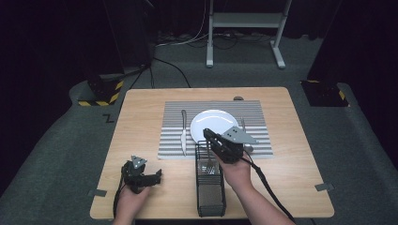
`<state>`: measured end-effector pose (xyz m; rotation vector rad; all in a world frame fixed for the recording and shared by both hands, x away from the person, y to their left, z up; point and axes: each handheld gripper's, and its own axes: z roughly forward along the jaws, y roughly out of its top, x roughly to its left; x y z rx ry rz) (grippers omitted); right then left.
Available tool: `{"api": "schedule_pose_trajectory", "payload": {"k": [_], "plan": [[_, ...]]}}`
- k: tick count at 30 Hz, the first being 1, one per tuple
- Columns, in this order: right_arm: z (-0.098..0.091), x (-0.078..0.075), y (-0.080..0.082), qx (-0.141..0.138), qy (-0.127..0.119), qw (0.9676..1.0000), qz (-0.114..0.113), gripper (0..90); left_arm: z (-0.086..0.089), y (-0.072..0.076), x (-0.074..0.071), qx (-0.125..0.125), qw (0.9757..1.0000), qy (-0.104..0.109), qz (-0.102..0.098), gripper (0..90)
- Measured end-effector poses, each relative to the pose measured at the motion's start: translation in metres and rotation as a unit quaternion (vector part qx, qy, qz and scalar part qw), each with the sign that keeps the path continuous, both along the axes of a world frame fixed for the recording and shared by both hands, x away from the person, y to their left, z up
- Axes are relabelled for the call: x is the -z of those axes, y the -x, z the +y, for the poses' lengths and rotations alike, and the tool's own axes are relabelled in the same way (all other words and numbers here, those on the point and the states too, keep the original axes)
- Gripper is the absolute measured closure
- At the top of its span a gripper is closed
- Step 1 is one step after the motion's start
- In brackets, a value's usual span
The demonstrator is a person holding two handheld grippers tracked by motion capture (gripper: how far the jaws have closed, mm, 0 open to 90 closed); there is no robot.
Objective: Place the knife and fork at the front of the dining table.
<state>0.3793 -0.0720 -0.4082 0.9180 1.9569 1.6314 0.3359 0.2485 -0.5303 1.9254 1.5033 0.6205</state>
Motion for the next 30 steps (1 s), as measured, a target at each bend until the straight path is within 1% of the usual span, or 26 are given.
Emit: {"api": "schedule_pose_trajectory", "payload": {"k": [3,7,11,15,17,20,25,30], "plan": [[-0.001,-0.001,0.004,-0.008,-0.009,0.9999,0.000,86.7,0.000,0.000,0.000,0.000,1.0000,0.000,0.000,1.7],[-0.001,-0.005,0.013,-0.010,-0.006,0.9997,-0.021,86.8,0.000,0.000,0.000,0.000,1.0000,0.000,0.000,1.7],[-0.003,-0.010,0.020,-0.019,-0.020,0.9992,-0.028,86.8,0.000,0.000,0.000,0.000,1.0000,0.000,0.000,1.7],[-0.007,-0.020,0.028,-0.017,-0.031,0.9983,-0.046,86.8,0.000,0.000,0.000,0.000,1.0000,0.000,0.000,1.7],[-0.011,-0.027,0.033,-0.011,-0.036,0.9973,-0.063,86.8,0.000,0.000,0.000,0.000,1.0000,0.000,0.000,1.7],[-0.015,-0.031,0.037,-0.003,-0.041,0.9958,-0.082,86.8,0.000,0.000,0.000,0.000,1.0000,0.000,0.000,1.7],[-0.021,-0.037,0.043,0.002,-0.060,0.9934,-0.098,86.9,0.000,0.000,0.000,0.000,1.0000,0.000,-0.001,1.7],[-0.030,-0.045,0.049,0.004,-0.085,0.9899,-0.113,86.9,0.000,0.000,0.000,0.000,1.0000,0.000,0.000,1.7]]}}
